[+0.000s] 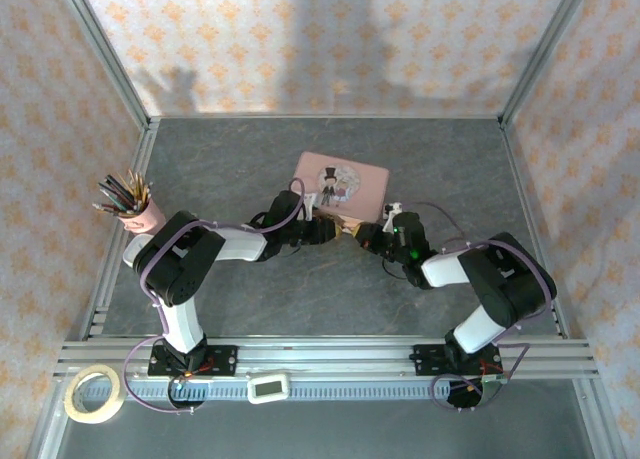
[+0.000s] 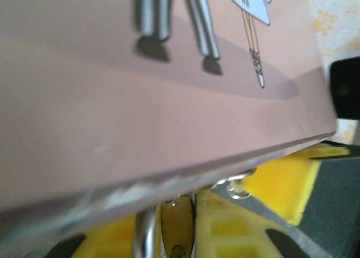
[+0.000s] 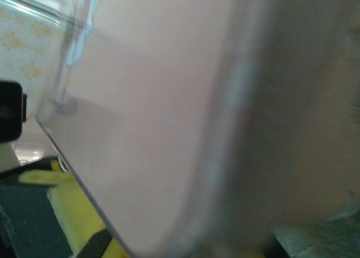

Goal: Unlock a padlock with a key

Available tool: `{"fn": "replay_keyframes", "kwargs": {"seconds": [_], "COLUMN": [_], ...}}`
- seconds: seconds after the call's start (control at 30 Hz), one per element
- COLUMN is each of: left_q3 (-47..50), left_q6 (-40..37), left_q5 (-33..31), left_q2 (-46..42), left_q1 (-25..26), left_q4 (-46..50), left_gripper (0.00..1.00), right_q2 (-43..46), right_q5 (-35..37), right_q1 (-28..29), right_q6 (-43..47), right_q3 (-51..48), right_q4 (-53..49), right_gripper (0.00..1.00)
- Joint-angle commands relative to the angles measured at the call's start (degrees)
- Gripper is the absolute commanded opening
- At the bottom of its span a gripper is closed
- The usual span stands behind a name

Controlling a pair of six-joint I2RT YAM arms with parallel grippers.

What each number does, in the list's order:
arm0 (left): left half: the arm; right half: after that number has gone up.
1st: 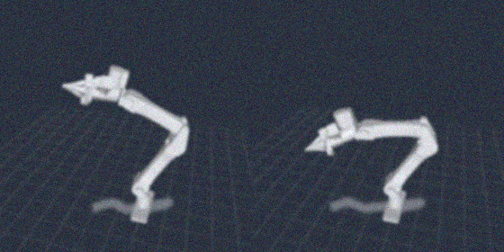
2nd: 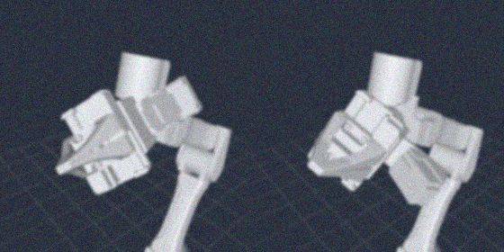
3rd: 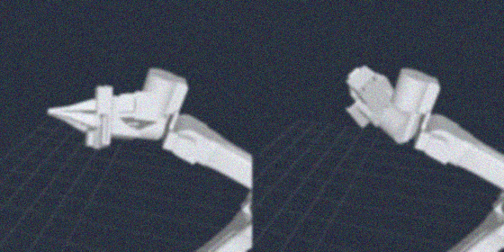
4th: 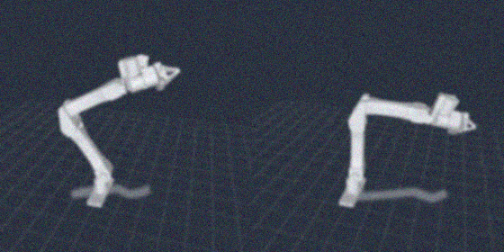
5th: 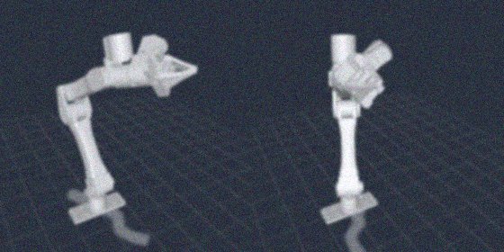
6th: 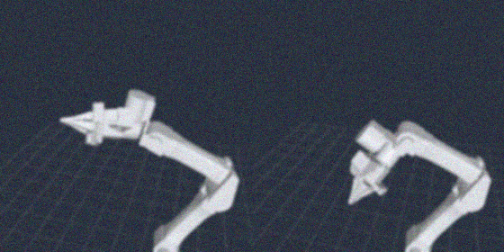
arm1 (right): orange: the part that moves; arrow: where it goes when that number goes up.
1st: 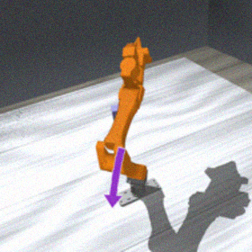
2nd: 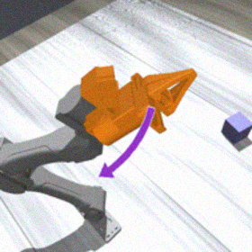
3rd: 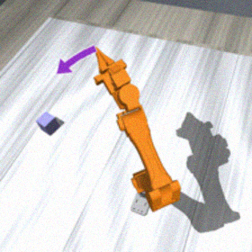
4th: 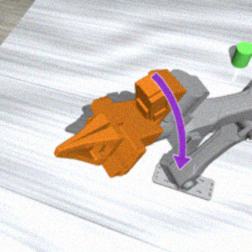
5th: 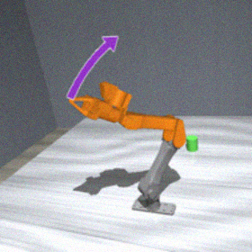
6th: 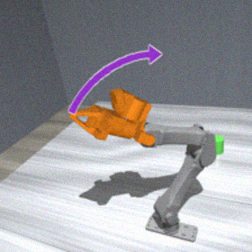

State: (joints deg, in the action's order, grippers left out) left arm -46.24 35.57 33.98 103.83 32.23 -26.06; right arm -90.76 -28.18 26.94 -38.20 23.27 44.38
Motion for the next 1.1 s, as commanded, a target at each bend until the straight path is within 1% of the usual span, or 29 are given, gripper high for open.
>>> {"fn": "replay_keyframes", "kwargs": {"seconds": [0.0,0.03,0.17,0.23,0.3,0.33,0.43,0.5,0.6,0.67,0.73,0.83,0.9,0.93,1.0,1.07], "left_q3": [1.6,2.5,5.3,7.4,9.8,11.1,14.0,15.5,17.1,17.0,15.3,11.8,10.2,9.9,9.4,8.3], "left_q6": [-0.9,0.9,7.3,11.0,14.6,16.1,19.7,22.3,24.0,24.5,24.7,25.8,27.2,27.8,29.1,29.8], "left_q5": [-2.3,-2.5,-4.0,-6.2,-8.6,-10.5,-18.1,-24.0,-30.5,-33.8,-35.6,-35.9,-34.3,-33.6,-31.7,-30.1], "left_q2": [-1.9,-1.9,-1.7,-2.0,-2.8,-3.7,-7.0,-9.4,-12.2,-13.1,-12.7,-9.6,-6.5,-5.3,-2.3,0.1], "left_q1": [0.1,0.1,0.1,0.1,0.5,1.0,3.4,4.5,4.8,4.7,4.7,4.7,4.7,4.7,4.8,4.9], "left_q4": [1.8,-0.4,-8.7,-12.4,-16.3,-17.7,-18.5,-17.2,-16.7,-16.7,-15.4,-14.3,-16.6,-18.6,-23.4,-26.3], "left_gripper": [0.27,0.3,0.36,0.37,0.43,0.44,0.46,0.51,0.54,0.57,0.58,0.58,0.55,0.53,0.43,0.38], "right_q2": [-0.1,0.0,-0.1,-0.2,0.0,0.1,0.2,0.4,1.3,2.3,3.3,4.2,4.5,4.5,4.5,4.4], "right_q5": [5.4,5.4,5.0,4.8,4.7,4.8,4.6,4.3,4.1,4.4,5.0,5.9,6.3,6.5,6.8,6.8], "right_q1": [-1.1,-1.1,-1.1,-1.1,-1.1,-1.1,-1.1,-1.1,-1.1,-1.1,-1.1,-1.1,-1.1,-1.1,-1.1,-1.1], "right_q6": [2.1,2.3,2.4,2.3,2.4,2.5,2.3,2.2,2.1,2.4,3.1,3.6,3.6,3.6,3.9,4.1], "right_q3": [1.5,1.5,1.8,1.9,1.9,1.9,1.6,1.5,0.9,0.6,0.6,0.4,0.2,0.2,0.2,0.3], "right_q4": [0.9,0.9,0.8,0.9,0.8,0.9,1.0,1.3,1.8,1.4,0.4,-0.5,-0.4,-0.4,-0.4,-0.4], "right_gripper": [0.0,0.0,0.0,0.0,0.0,0.0,0.0,0.0,0.0,0.0,0.0,0.0,0.0,0.0,0.0,0.0]}}
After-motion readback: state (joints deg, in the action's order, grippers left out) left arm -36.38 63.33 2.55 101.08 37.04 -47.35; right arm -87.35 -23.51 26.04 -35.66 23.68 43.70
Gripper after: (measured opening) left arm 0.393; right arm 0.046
